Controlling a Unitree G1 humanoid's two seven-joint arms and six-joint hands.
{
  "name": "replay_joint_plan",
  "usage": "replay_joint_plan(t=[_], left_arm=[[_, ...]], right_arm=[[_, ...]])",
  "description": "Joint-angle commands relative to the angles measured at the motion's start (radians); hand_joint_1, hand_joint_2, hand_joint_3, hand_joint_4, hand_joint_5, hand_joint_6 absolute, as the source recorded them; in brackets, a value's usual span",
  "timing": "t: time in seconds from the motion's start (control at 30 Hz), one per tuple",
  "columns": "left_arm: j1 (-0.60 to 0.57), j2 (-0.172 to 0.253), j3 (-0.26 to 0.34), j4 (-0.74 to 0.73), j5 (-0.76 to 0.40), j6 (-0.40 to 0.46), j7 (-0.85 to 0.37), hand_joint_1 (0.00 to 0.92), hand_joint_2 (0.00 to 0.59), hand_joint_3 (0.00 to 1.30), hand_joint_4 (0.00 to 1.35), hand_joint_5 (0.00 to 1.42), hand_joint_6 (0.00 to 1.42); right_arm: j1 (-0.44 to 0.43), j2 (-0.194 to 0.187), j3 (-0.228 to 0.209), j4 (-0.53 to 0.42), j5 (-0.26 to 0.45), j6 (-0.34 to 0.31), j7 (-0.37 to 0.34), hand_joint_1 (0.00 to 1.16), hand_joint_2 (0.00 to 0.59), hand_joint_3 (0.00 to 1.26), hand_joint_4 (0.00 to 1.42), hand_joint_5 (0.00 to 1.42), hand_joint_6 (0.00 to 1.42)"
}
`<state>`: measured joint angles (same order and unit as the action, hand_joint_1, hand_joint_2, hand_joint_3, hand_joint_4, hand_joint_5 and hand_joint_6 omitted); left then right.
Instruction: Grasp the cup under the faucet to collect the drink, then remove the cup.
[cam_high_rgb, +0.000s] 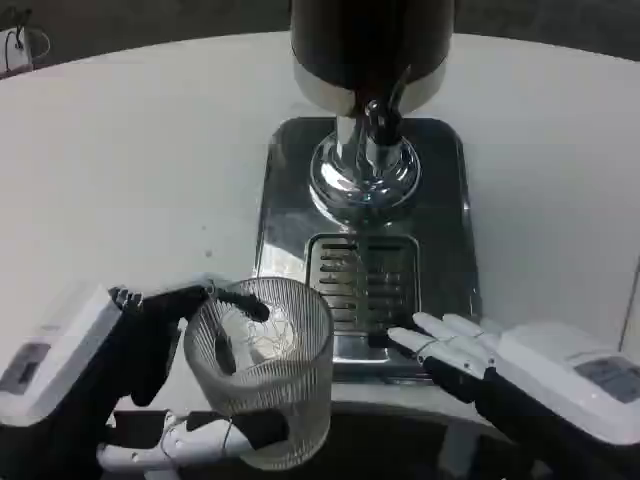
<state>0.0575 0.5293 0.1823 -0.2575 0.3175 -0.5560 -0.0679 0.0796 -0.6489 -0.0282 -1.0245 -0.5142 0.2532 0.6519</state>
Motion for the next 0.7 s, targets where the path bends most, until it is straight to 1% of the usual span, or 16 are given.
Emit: replay_joint_plan(t=[0.03, 0.57, 0.7], left_arm=[[0.000, -0.009, 0.010, -0.017, -0.021, -0.017, -0.003, 0.365, 0.079, 1.00, 1.10, 1.35, 1.42], [-0.004, -0.009, 0.016, -0.013, -0.022, -0.014, 0.000, 0.365, 0.079, 1.00, 1.10, 1.35, 1.42], [-0.024, -0.016, 0.006, -0.004, -0.015, -0.004, 0.003, 0.365, 0.079, 1.00, 1.10, 1.35, 1.42]], right_arm=[[0.006, 0.006, -0.006, -0.010, 0.004, 0.001, 0.012, 0.45, 0.475, 0.07, 0.00, 0.00, 0.00], [0.008, 0.016, -0.009, -0.016, 0.002, 0.003, 0.020, 0.44, 0.475, 0.07, 0.00, 0.00, 0.00], [0.016, 0.017, -0.017, -0.020, 0.002, 0.003, 0.020, 0.44, 0.475, 0.07, 0.00, 0.00, 0.00]])
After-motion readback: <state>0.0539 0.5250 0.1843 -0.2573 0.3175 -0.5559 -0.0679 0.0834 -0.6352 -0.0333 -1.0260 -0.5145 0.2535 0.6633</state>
